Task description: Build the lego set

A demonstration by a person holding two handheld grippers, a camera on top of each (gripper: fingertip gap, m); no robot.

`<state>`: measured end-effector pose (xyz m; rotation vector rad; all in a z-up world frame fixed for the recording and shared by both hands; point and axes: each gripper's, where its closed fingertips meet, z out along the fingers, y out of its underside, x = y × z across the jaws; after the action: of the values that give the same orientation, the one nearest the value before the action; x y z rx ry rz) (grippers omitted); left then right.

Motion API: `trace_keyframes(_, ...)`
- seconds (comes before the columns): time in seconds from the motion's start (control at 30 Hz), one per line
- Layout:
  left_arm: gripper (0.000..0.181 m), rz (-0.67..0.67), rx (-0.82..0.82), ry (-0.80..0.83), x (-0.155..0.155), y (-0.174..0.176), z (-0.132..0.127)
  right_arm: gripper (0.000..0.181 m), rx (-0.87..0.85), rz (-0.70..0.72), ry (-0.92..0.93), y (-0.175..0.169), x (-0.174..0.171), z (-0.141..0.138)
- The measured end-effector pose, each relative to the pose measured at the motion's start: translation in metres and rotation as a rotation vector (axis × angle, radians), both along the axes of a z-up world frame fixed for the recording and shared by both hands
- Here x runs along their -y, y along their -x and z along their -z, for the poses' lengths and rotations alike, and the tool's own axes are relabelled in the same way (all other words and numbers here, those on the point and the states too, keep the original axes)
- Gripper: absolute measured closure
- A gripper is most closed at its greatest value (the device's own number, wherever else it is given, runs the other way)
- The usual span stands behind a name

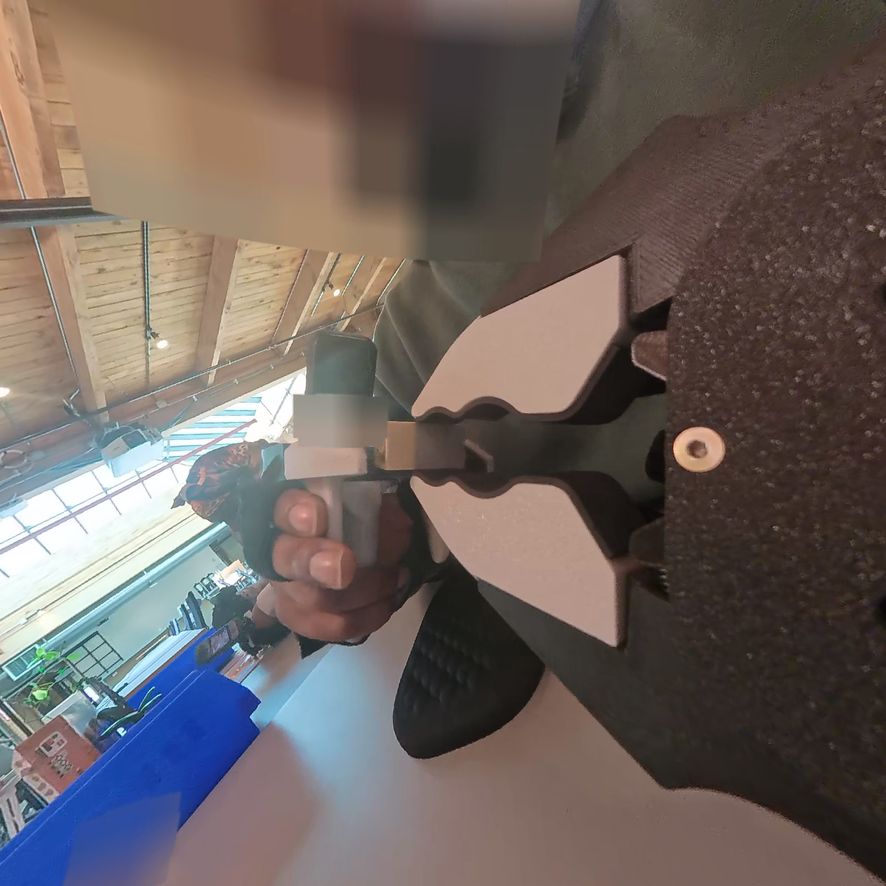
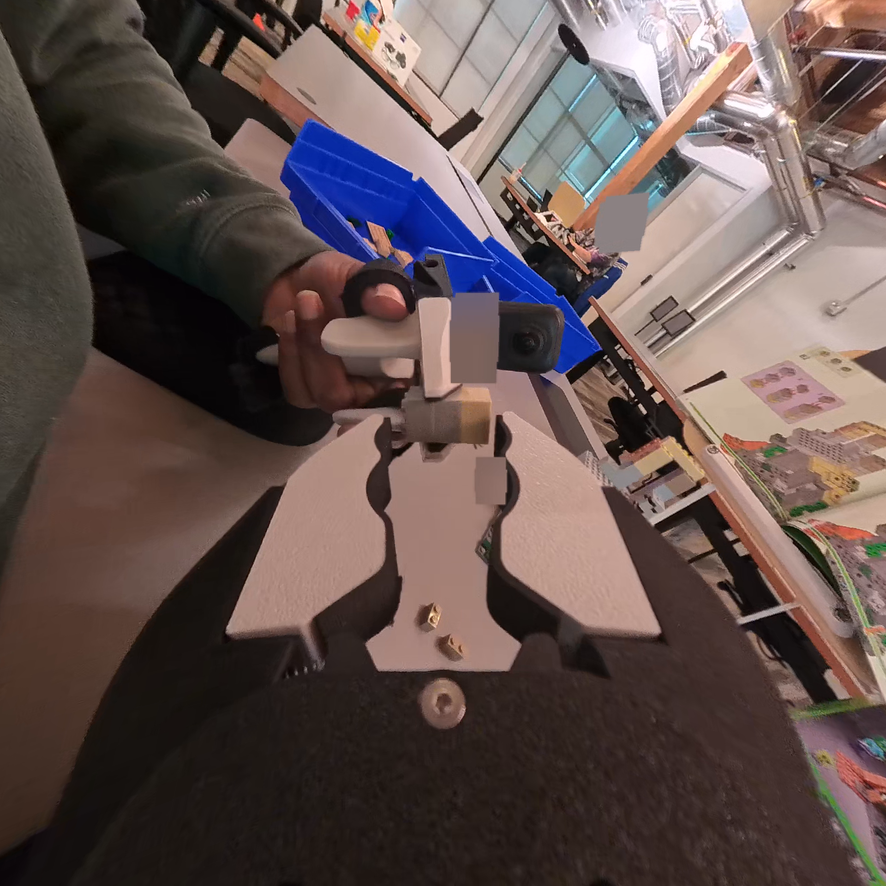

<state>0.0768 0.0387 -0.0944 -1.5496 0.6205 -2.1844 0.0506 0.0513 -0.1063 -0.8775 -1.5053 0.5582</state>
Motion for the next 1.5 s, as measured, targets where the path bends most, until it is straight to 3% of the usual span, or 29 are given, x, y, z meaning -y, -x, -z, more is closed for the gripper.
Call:
trace_keyframes(0.17, 0.164, -0.034, -0.019, -0.008, -0.002, -0.003, 0.002, 0.148, -0.009, 0.022, 0.006, -0.002, -0.001, -0.001)
trace_keyframes(0.27, 0.158, -0.131, -0.084, -0.108, -0.01, 0.002, 0.007, 0.148, -0.008, -0.024, 0.272, -0.006, -0.007, 0.002)
trace_keyframes(0.33, 0.151, -0.252, -0.183, -0.265, -0.02, 0.011, 0.013, 0.148, -0.012, -0.04, 0.53, -0.012, -0.016, 0.006)
trace_keyframes(0.47, 0.146, -0.453, -0.511, -0.788, -0.03, 0.019, 0.029, 0.148, -0.035, -0.142, 1.102, -0.014, -0.017, 0.012)
trace_keyframes(0.53, 0.146, -0.514, -0.595, -0.98, -0.032, 0.016, 0.031, 0.148, -0.045, -0.205, 1.342, -0.011, -0.014, 0.012)
trace_keyframes(0.63, 0.146, -0.567, -0.673, -1.213, -0.032, 0.01, 0.033, 0.148, -0.028, -0.261, 1.565, -0.005, -0.007, 0.013)
trace_keyframes(0.73, 0.15, -0.621, -0.713, -1.394, -0.031, 0.007, 0.032, 0.148, -0.024, -0.292, 1.671, 0.0, 0.0, 0.013)
trace_keyframes(0.87, 0.163, -0.621, -0.725, -1.484, -0.024, 0.005, 0.036, 0.148, -0.021, -0.297, 1.726, 0.001, 0.005, 0.016)
trace_keyframes(0.97, 0.164, -0.588, -0.717, -1.413, -0.023, 0.005, 0.043, 0.147, 0.01, -0.265, 1.699, 0.001, 0.006, 0.023)
trace_keyframes(1.07, 0.164, -0.56, -0.715, -1.31, -0.027, 0.008, 0.048, 0.141, 0.035, -0.186, 1.548, -0.005, -0.008, 0.03)
trace_keyframes(1.23, 0.164, -0.487, -0.711, -0.982, -0.051, 0.022, 0.064, 0.145, 0.107, 0.06, 1.185, -0.025, -0.057, 0.051)
trace_keyframes(1.33, 0.164, -0.406, -0.671, -0.834, -0.062, 0.025, 0.075, 0.146, 0.132, 0.065, 1.113, -0.024, -0.066, 0.052)
trace_keyframes(1.5, 0.164, -0.324, -0.622, -0.817, -0.069, 0.017, 0.08, 0.146, 0.21, 0.01, 0.944, -0.005, -0.059, 0.055)
